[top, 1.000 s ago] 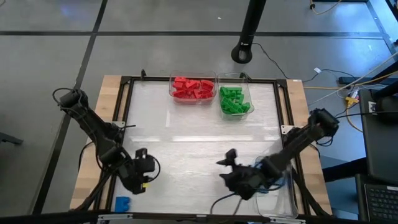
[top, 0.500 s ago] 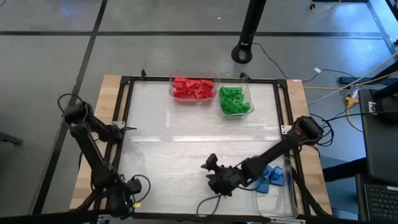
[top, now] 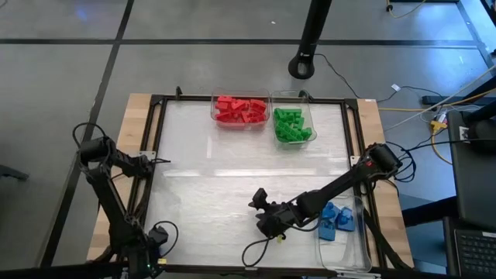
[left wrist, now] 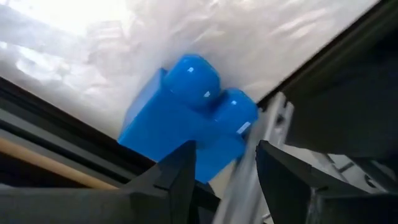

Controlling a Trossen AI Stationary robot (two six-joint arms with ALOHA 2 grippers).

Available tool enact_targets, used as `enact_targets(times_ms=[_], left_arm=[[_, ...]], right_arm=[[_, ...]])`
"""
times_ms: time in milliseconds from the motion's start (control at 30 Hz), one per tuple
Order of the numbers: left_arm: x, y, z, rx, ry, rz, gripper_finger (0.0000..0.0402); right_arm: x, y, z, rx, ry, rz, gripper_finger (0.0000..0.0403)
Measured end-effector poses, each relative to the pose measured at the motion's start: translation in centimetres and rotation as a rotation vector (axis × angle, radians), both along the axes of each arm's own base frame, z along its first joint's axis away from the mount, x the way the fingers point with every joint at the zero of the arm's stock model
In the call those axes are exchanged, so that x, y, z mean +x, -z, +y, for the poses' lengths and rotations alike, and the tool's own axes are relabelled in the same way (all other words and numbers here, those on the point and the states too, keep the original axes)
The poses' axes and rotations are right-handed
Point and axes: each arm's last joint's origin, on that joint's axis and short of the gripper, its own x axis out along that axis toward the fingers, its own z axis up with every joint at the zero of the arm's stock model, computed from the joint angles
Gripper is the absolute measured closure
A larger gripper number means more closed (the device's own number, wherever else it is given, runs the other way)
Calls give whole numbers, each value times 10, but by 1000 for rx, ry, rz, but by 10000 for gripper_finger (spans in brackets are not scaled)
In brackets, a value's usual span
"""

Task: Sort blocks
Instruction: Put the blue game piece into the bottom transparent bin

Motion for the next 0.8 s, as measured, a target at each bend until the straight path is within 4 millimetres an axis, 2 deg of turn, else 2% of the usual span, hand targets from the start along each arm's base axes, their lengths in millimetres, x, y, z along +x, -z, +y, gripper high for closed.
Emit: enact_targets(times_ms=[233,567,700,800], left_arm=[[8,9,9,48,29,4,247],[49,12,51,263,307,-97,247],[61,4,67,312,405,-107,247],[65,-12,74,379,434,-168,247]], right_arm=[[0,0,0,-13,-13,0,130],[0,0,0,-11,-11,-2,130],[0,0,0,6,4,-4,130],[0,-1,0,12,9,-5,130]])
